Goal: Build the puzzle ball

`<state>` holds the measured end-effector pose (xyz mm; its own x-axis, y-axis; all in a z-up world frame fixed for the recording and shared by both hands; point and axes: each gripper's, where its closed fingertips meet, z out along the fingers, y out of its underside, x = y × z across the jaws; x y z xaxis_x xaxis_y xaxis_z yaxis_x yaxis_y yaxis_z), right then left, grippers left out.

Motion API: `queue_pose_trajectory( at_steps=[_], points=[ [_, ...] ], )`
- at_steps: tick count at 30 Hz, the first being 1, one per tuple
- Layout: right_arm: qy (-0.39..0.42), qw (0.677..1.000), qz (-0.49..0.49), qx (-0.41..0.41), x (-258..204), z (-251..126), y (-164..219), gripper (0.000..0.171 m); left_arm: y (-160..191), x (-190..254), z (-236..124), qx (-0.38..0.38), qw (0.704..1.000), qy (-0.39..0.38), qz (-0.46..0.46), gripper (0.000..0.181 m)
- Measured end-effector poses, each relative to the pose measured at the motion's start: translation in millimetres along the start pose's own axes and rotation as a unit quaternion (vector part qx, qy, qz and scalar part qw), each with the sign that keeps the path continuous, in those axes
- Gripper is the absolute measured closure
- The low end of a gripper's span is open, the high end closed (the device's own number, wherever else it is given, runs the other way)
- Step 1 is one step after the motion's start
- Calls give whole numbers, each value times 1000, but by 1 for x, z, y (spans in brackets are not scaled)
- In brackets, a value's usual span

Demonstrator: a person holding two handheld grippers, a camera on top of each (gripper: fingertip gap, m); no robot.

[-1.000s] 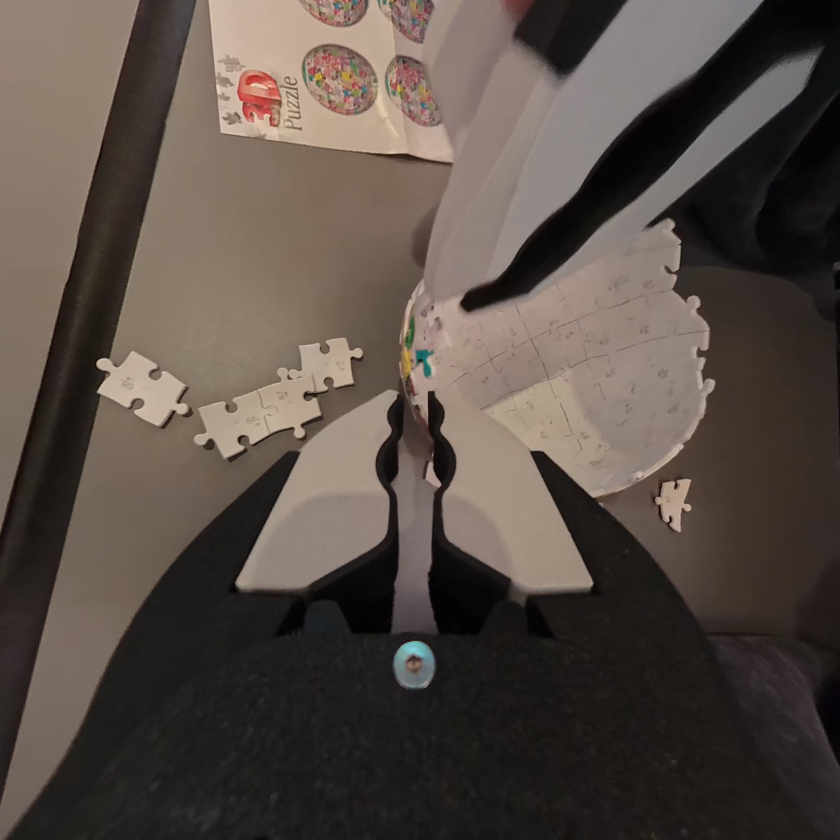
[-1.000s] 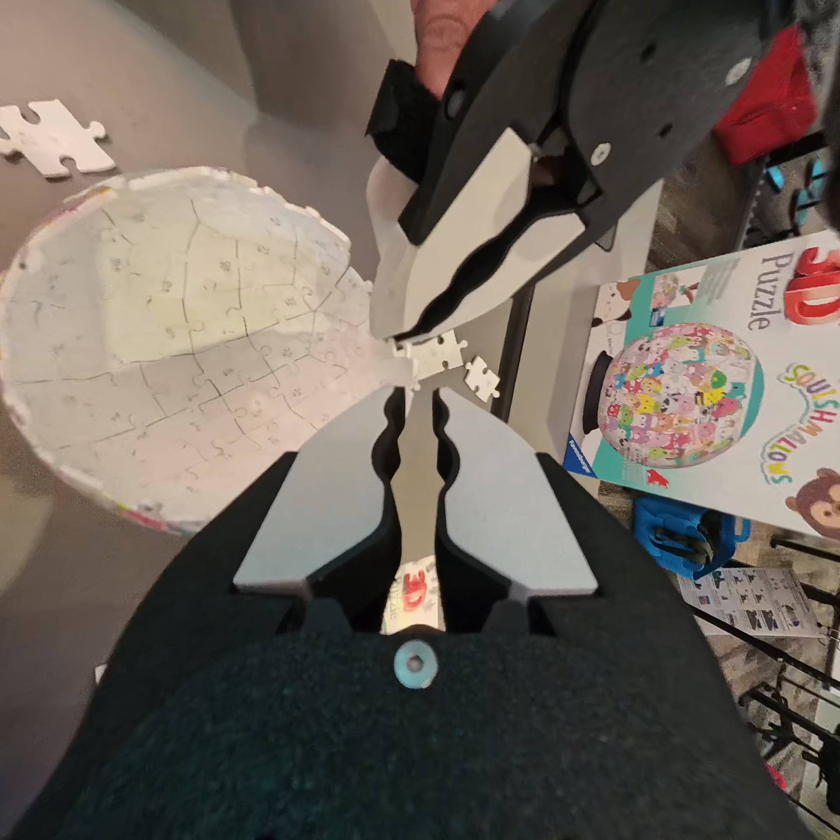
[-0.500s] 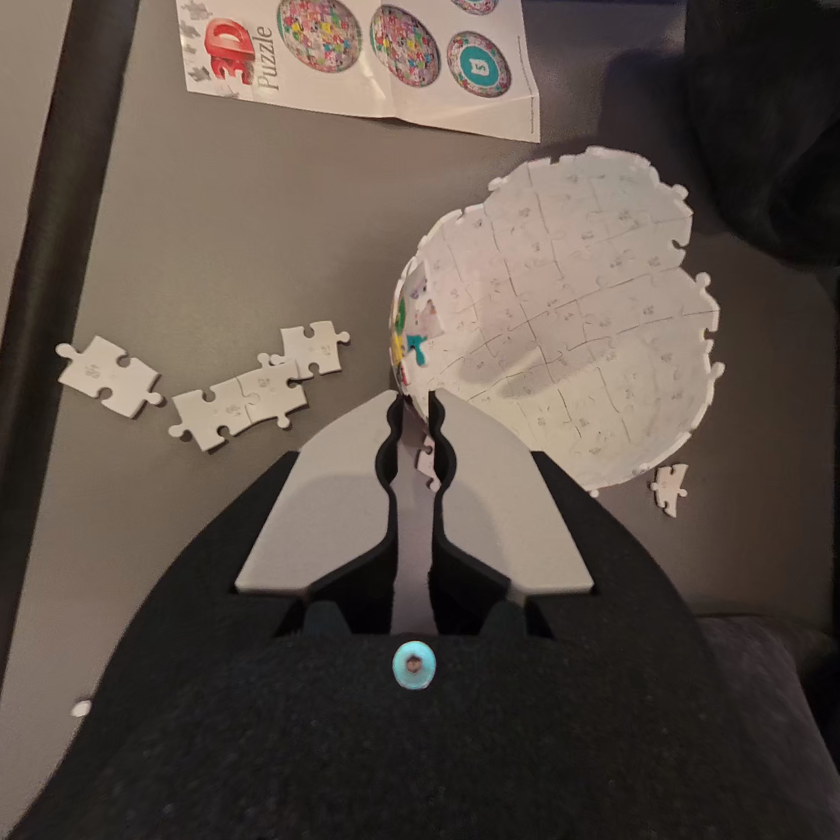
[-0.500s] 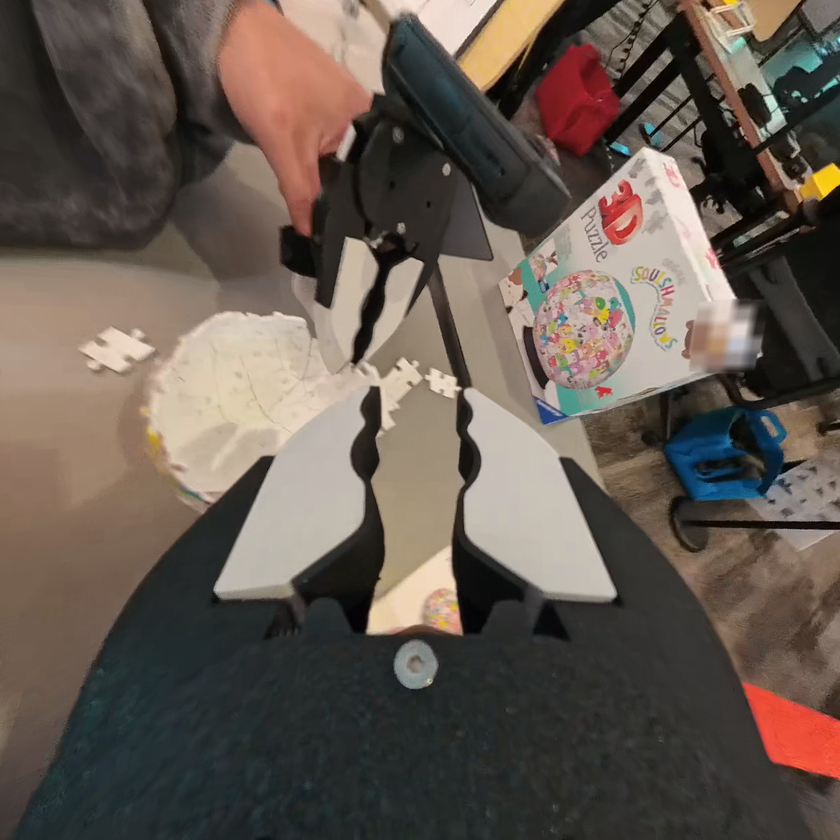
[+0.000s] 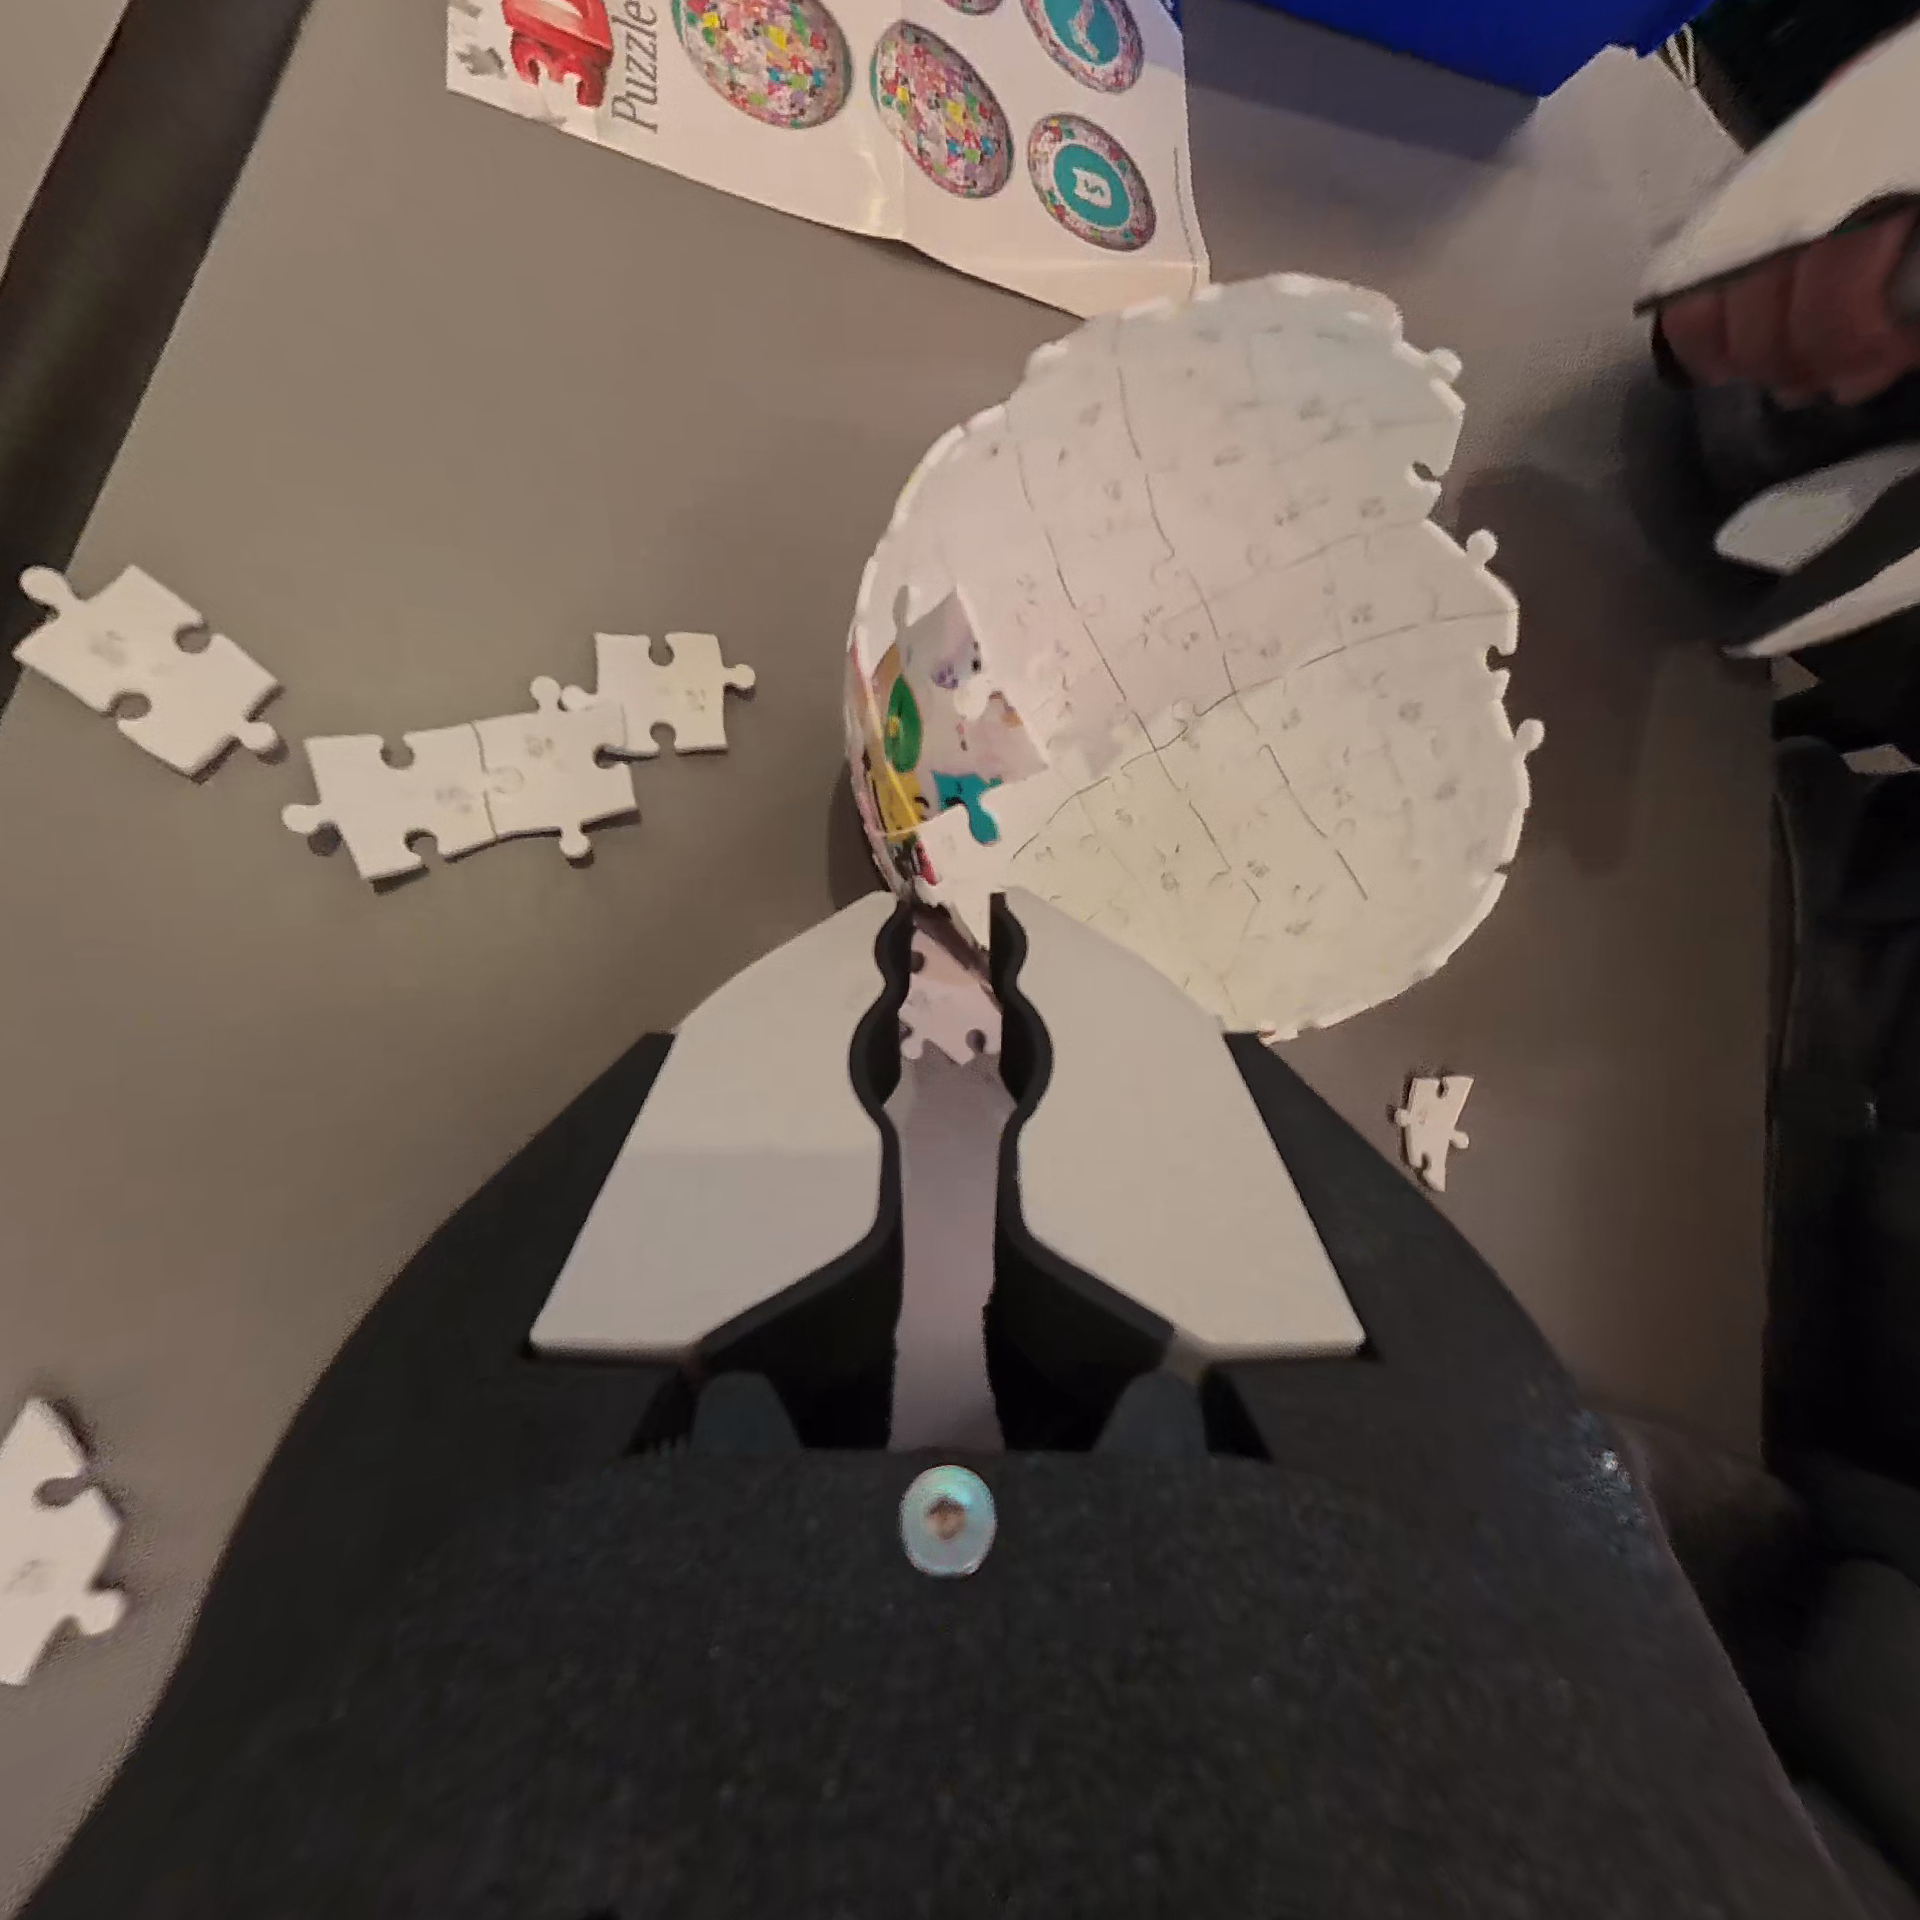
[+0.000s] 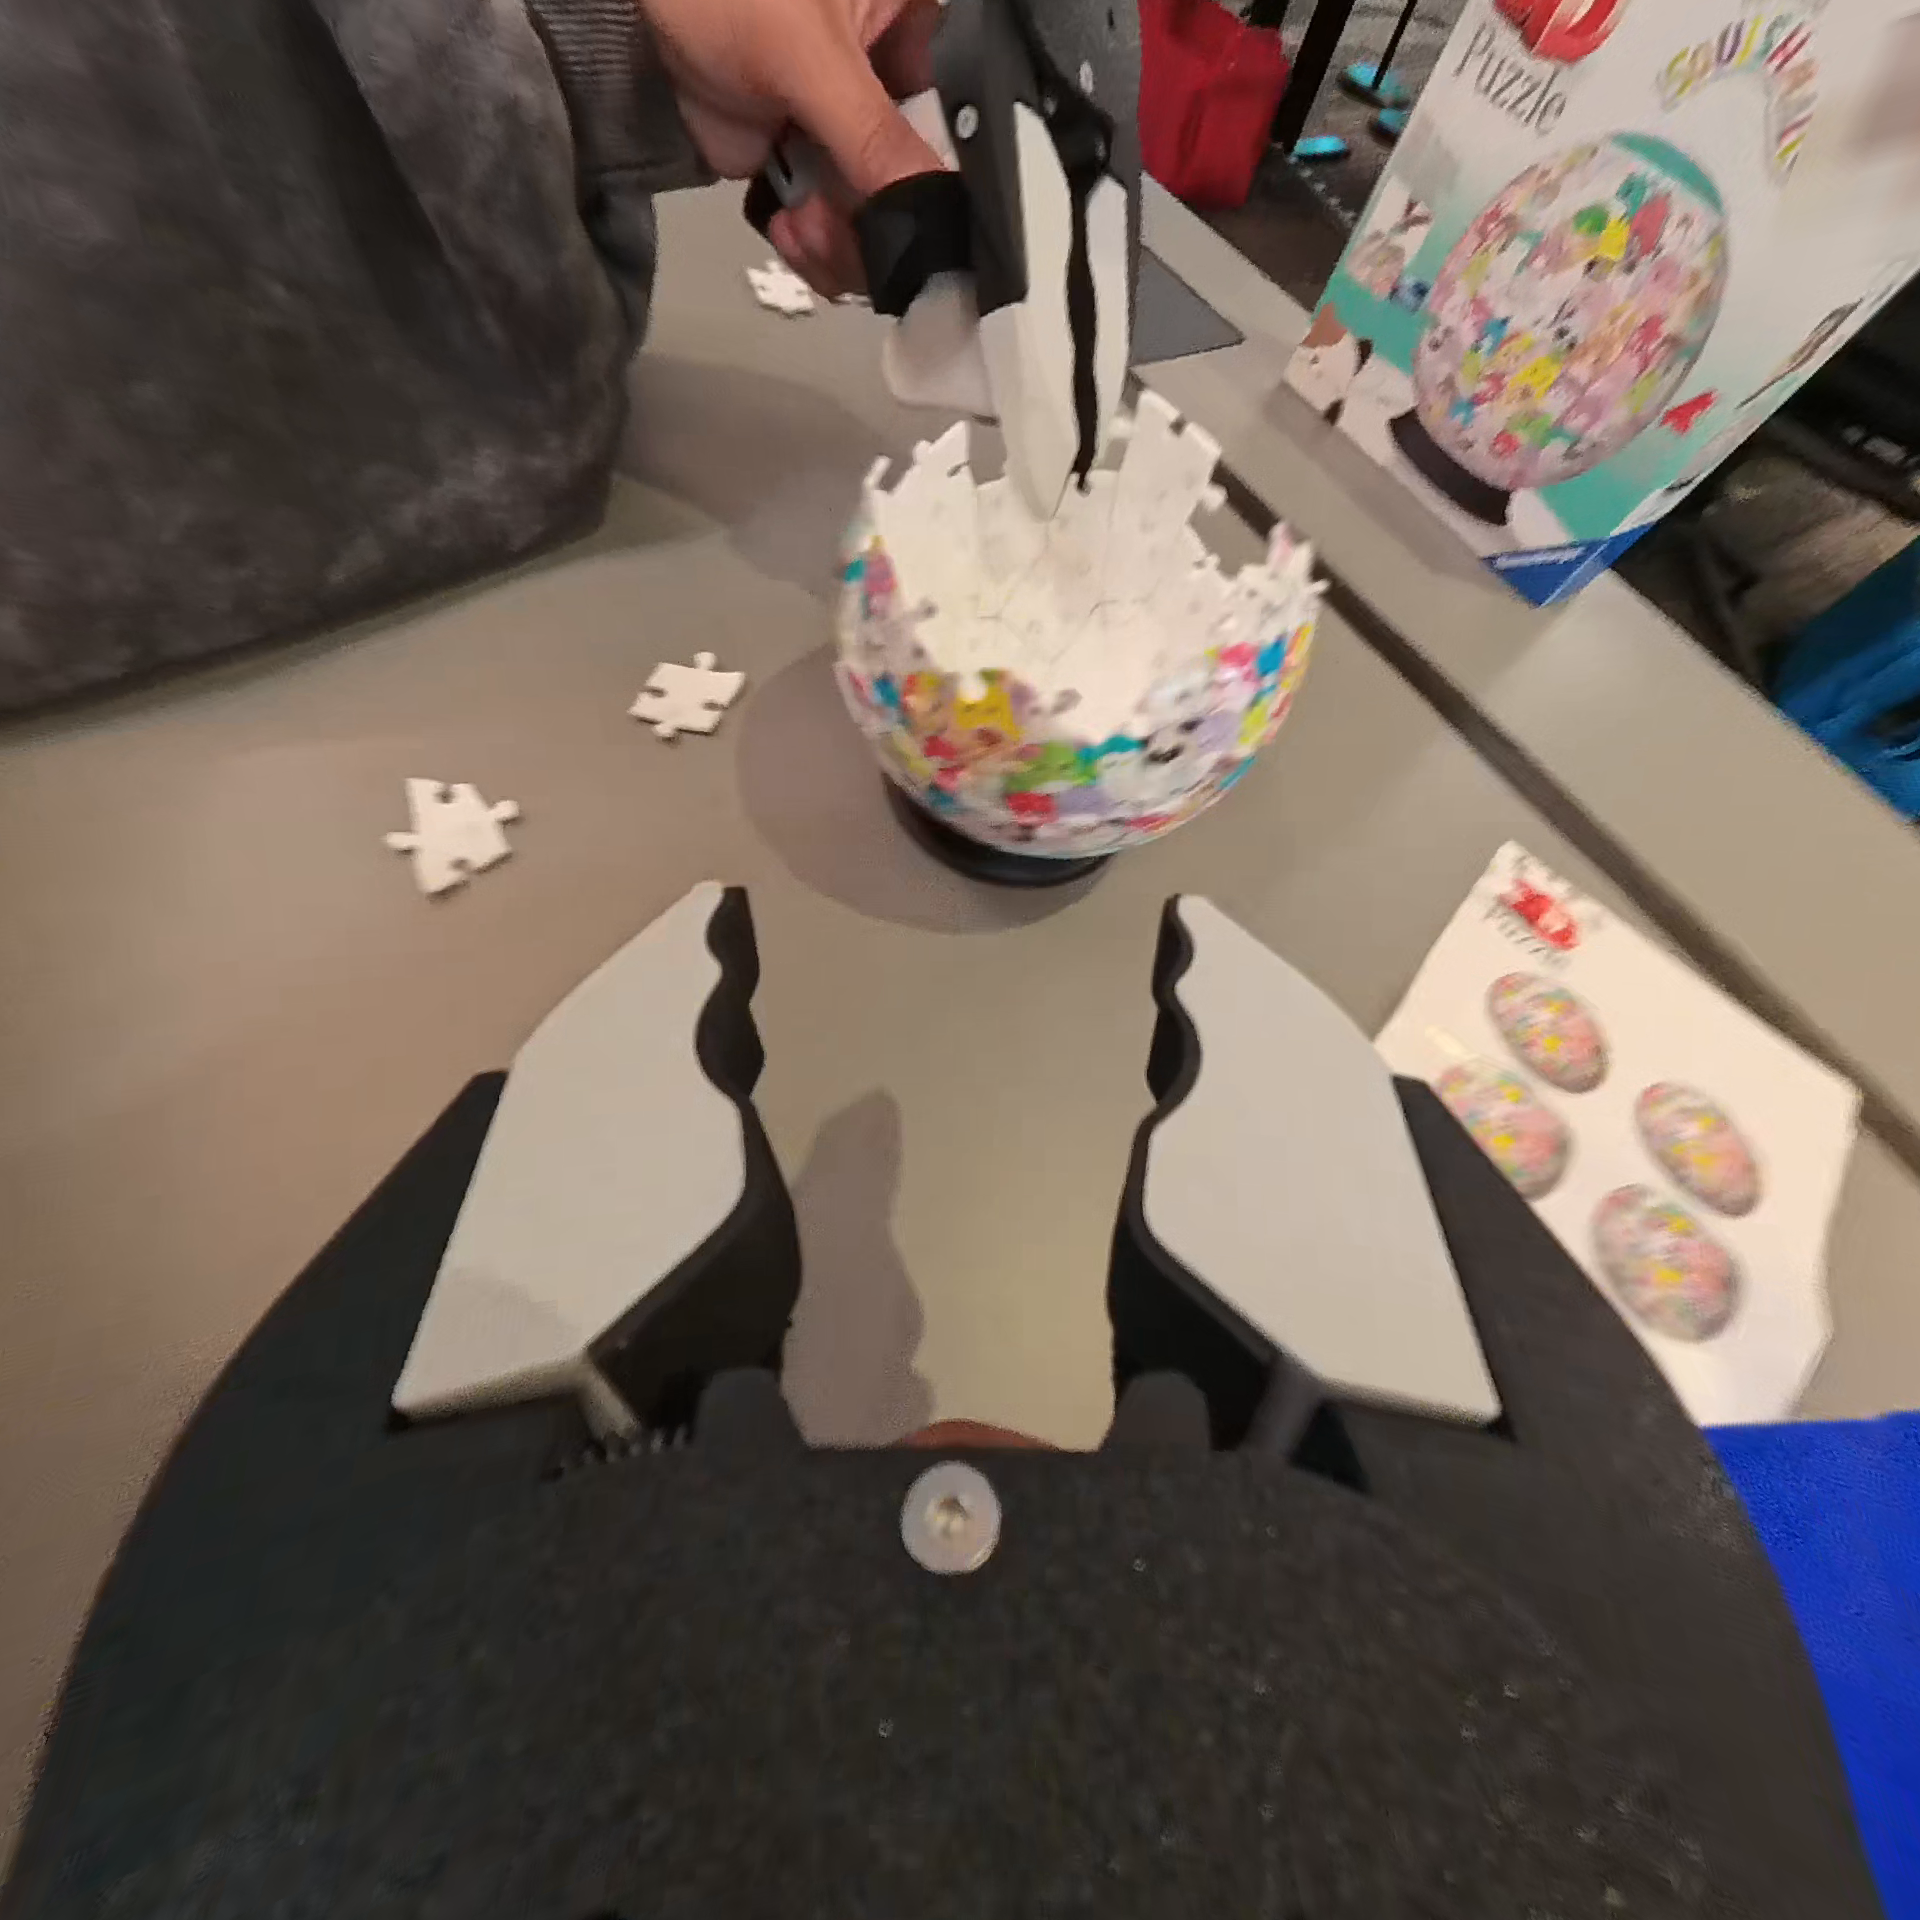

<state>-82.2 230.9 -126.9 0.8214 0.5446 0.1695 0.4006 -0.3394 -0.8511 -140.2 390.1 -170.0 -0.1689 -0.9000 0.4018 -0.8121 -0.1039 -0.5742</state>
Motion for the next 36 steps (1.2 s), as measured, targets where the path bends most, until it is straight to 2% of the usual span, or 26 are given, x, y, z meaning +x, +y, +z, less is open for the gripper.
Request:
queue_pose_trajectory(
  at_steps=[7,13,17,20,23,26,29,32,36],
  points=[
    [-24,997,73,21,-44,-29,9,98,1,4,-6,32,999,-22,-24,164],
    [-19,981,168,97,-81,-63,20,103,8,27,-71,115,991,-64,-34,152],
    [12,981,165,102,-95,-79,36,102,37,58,-102,151,981,-121,-33,147],
    [27,987,122,101,-97,-86,36,104,68,100,-78,143,983,-116,-20,139],
    [17,987,125,104,-100,-84,35,105,106,138,-23,77,991,-110,9,136],
    [6,990,116,85,-106,-77,40,106,126,163,25,27,990,-121,63,132],
    [1,991,102,89,-110,-77,36,107,132,160,47,-13,981,-162,107,129],
    [-6,990,100,100,-114,-80,31,108,127,163,58,-14,986,-135,93,128],
    [-6,990,102,98,-114,-80,34,109,125,161,68,-30,987,-131,88,139]
  ],
)
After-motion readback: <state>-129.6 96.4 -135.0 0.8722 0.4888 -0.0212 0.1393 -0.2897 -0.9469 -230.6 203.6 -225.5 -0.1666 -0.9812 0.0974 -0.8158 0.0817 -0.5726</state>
